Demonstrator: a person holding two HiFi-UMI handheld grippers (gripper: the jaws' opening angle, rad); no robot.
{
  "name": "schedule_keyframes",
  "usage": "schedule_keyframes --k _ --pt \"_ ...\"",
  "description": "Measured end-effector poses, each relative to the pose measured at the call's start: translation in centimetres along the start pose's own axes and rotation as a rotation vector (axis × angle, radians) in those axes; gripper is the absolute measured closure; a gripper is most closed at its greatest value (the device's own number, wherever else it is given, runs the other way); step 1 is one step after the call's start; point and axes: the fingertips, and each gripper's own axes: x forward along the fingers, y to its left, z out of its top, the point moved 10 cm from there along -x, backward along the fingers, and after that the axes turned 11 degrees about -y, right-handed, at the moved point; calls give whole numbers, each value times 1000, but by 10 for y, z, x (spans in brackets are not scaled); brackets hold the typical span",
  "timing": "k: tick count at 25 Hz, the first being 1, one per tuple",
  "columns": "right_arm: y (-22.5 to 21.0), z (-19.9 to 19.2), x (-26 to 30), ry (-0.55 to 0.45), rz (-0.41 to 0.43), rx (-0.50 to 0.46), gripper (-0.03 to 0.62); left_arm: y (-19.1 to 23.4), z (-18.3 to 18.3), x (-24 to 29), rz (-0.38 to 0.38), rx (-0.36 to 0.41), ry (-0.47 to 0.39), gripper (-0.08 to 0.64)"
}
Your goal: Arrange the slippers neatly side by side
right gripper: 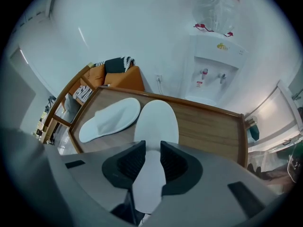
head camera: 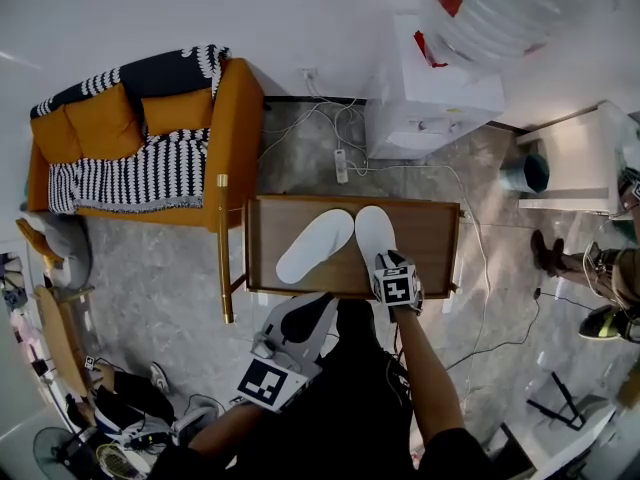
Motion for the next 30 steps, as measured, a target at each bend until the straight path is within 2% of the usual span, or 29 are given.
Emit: schedule_keyframes --k 10,18,25,30 --pt "2 1 1 -4 -8 2 560 4 -1 -1 8 -10 4 543" --pt "3 1 -8 -18 -23 29 565 3 -1 -2 8 -14 -4 543" --pt "-2 1 -24 -47 -41 117 566 1 -1 -5 0 -14 -16 543" --pt "-5 3 -30 -61 -56 125 566 0 0 -6 -7 -13 -22 543"
